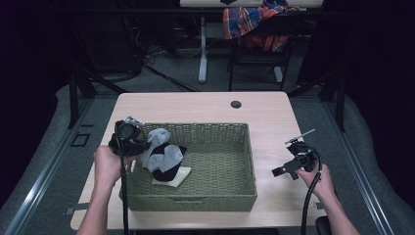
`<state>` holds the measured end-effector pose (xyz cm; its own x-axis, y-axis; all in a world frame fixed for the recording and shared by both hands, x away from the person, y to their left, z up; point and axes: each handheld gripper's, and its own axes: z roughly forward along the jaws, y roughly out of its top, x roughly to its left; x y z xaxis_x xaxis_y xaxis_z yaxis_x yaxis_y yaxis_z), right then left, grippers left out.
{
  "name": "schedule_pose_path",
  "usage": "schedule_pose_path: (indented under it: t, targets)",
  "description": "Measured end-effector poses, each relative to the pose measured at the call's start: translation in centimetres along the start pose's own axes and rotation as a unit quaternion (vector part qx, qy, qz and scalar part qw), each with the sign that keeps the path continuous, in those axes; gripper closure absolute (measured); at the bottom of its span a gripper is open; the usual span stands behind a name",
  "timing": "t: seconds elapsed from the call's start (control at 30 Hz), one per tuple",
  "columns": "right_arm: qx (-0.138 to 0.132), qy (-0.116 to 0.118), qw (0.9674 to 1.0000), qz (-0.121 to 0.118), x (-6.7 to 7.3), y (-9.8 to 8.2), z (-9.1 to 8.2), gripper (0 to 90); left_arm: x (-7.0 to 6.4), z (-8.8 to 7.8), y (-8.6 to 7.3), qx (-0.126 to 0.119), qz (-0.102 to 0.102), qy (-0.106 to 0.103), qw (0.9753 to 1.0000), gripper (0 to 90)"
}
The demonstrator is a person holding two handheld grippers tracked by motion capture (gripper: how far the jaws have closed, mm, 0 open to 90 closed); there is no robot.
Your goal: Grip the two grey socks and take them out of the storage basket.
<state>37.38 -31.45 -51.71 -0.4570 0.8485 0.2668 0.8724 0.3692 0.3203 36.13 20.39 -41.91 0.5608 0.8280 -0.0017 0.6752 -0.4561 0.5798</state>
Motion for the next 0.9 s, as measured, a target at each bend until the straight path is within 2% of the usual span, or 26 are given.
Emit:
schedule_pose_path:
  t: [0.23,0.37,0.47,0.53,0.57,0.9]
  targets:
    - [-0.015,-0.006,0.9998,0.006,0.3,-0.1,-0.1,1.6,0.2,-0.8,0.1,-0.012,-0.003,0.005,0.9999,84.8]
    - [-0.015,-0.006,0.9999,0.005,0.2,-0.1,-0.1,1.6,0.4,-1.4,0.0,-0.021,-0.006,0.014,0.9997,84.9]
    - [0.000,-0.003,1.0000,-0.006,0.1,0.0,-0.2,1.5,0.5,-1.7,-0.1,-0.022,-0.006,0.021,0.9995,85.0]
    - [-0.003,-0.003,1.0000,-0.004,0.1,0.0,-0.2,1.5,0.6,-1.9,-0.1,-0.023,-0.007,0.021,0.9995,85.0]
    - [-0.014,-0.005,0.9999,0.006,0.2,-0.1,0.0,1.5,0.6,-2.0,-0.1,-0.025,-0.008,0.025,0.9993,85.0]
    - [-0.012,-0.005,0.9999,0.007,0.2,-0.1,0.0,1.4,1.9,-3.5,-0.8,-0.041,-0.029,0.042,0.9979,85.0]
